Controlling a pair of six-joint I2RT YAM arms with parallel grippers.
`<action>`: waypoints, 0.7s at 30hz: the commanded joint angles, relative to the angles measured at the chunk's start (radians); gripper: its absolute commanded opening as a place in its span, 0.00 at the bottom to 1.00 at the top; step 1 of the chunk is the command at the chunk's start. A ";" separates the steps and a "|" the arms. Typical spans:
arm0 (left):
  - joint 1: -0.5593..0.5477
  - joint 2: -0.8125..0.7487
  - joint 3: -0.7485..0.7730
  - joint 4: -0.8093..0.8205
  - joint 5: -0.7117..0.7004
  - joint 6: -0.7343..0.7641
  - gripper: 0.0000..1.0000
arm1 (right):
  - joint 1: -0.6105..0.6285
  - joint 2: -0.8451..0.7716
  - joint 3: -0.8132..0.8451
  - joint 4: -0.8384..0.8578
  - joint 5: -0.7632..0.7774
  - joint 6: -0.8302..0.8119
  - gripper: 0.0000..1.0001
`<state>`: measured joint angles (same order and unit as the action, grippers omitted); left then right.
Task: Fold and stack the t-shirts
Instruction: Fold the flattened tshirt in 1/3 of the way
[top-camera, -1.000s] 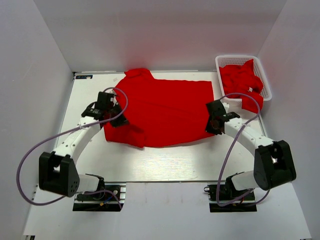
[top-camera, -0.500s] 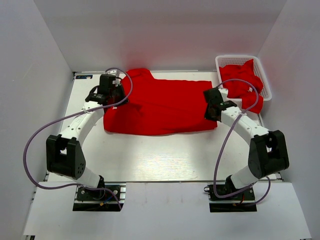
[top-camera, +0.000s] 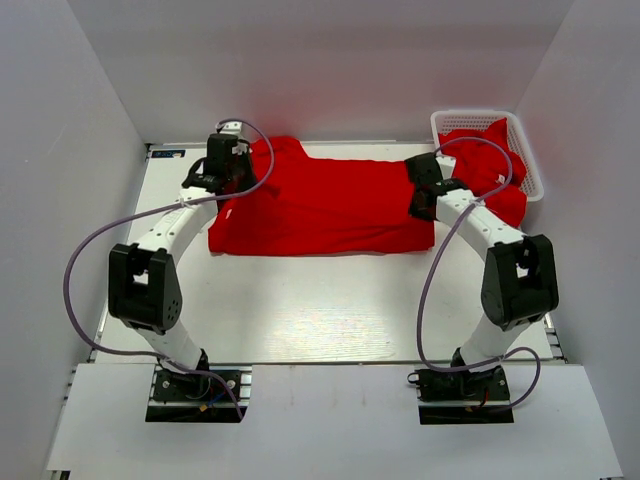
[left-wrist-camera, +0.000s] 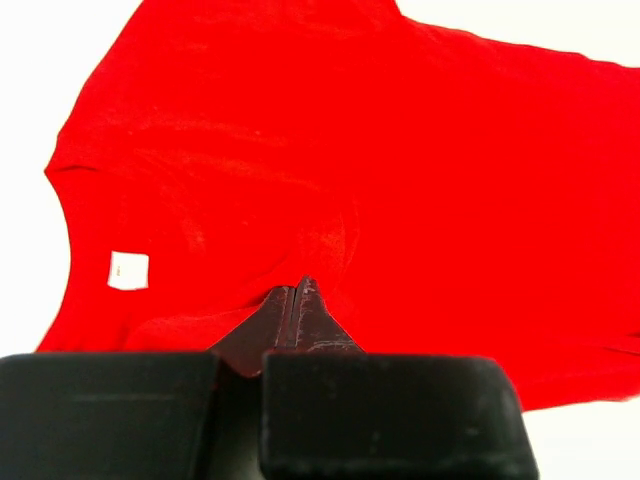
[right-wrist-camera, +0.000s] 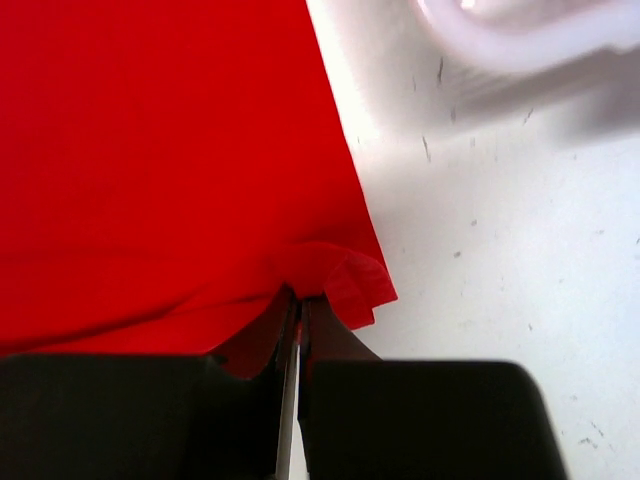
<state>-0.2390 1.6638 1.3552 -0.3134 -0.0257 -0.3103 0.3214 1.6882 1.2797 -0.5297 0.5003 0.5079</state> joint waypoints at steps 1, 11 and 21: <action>0.003 0.020 0.056 0.030 -0.055 0.048 0.00 | -0.018 0.034 0.084 -0.001 0.040 -0.025 0.00; 0.012 0.108 0.119 0.120 -0.146 0.088 0.00 | -0.050 0.149 0.150 0.005 0.009 -0.023 0.00; 0.021 0.273 0.188 0.181 -0.083 0.168 0.00 | -0.071 0.191 0.164 0.057 -0.039 -0.042 0.00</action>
<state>-0.2256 1.9110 1.4864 -0.1562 -0.1200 -0.1688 0.2619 1.8626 1.3903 -0.5110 0.4603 0.4862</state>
